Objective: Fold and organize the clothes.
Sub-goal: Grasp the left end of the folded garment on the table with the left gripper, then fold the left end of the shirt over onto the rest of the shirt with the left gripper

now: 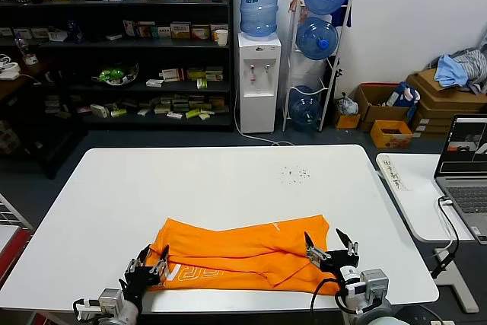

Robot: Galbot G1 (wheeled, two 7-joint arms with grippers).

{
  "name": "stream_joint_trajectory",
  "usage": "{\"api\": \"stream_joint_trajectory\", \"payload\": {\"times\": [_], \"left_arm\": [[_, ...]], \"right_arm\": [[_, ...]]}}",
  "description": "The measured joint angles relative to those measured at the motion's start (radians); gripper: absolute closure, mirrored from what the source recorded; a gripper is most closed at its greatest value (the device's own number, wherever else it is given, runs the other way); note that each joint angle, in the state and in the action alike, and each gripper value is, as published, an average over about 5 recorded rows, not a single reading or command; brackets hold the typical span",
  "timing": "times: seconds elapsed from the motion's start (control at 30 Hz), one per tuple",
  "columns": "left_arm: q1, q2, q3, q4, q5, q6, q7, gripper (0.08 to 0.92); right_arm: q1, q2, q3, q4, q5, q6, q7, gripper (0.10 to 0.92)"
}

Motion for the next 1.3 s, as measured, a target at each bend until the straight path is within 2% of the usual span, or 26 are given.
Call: {"api": "stream_joint_trajectory", "payload": {"times": [0.4,0.5,0.93,1.3], "left_arm": [[-0.002,0.0,0.006,-0.006,-0.001,0.019,-0.007,0.826],[-0.003,-0.002,0.006,-0.012,-0.004,0.017,-0.006,0.887],[0.005,0.021,-0.071,-0.056,0.049,0.011,0.015,0.899],[0.002,0.111,-0.265,0.008,0.145,-0.035,0.047,0.899]], "right_arm": [[0.002,0.005,0.002,0.0,0.001,0.001,-0.002,0.203],[0.003,0.007,0.002,-0.002,0.001,0.002,-0.002,0.203],[0.029,0.011,-0.007,-0.02,0.007,0.005,0.008,0.203],[0.062,0.019,-0.027,-0.038,0.011,0.005,0.02,0.203]]}}
